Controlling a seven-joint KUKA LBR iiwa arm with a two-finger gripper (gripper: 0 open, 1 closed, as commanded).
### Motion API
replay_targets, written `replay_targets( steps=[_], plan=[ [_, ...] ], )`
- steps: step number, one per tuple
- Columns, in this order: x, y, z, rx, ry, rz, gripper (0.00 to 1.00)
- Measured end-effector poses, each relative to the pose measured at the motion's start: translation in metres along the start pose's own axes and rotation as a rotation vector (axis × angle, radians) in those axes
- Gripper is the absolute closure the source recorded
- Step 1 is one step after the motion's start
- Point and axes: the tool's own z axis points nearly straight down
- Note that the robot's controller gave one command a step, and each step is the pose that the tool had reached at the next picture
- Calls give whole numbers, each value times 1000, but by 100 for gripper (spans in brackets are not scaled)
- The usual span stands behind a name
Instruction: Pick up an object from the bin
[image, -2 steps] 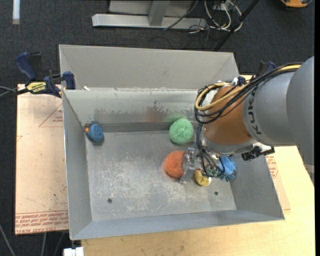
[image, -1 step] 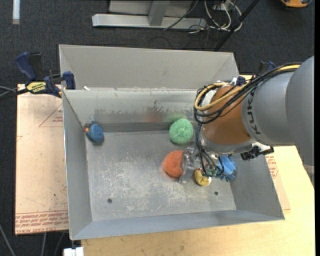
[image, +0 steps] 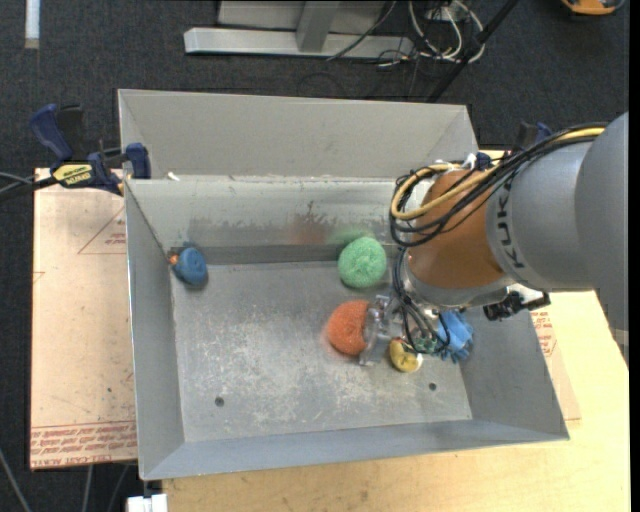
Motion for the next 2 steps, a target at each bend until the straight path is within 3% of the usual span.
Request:
replay_targets(
  steps=[1, 2],
  plan=[
    [2, 0, -20, 0, 6, -1, 100],
    [1, 1, -42, -1, 2, -1, 100]
  ],
)
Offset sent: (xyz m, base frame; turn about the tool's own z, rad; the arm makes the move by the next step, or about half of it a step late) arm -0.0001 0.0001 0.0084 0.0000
